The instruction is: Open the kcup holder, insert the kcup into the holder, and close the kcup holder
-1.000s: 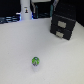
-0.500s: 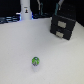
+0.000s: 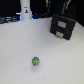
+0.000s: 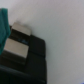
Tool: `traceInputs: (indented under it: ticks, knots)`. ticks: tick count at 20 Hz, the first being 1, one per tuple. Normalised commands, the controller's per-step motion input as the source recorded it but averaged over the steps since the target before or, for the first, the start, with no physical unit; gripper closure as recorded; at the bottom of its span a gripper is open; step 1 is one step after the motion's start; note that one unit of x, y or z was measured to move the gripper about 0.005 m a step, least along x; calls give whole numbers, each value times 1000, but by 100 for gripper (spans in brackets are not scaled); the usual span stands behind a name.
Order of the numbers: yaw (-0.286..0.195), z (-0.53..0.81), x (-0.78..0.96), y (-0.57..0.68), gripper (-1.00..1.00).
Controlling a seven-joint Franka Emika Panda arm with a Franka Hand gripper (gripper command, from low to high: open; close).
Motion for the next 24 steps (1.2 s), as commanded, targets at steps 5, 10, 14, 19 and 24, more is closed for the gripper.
traceInputs:
  ticks: [5, 10, 14, 19, 24]
  knots:
    - [-154, -149, -203, 665, -100]
    - [-151, -203, -163, 655, -100]
    - [-143, -242, -132, 600, -100]
    - [-119, -316, -102, 479, -100]
    - [-85, -395, -36, 279, -100]
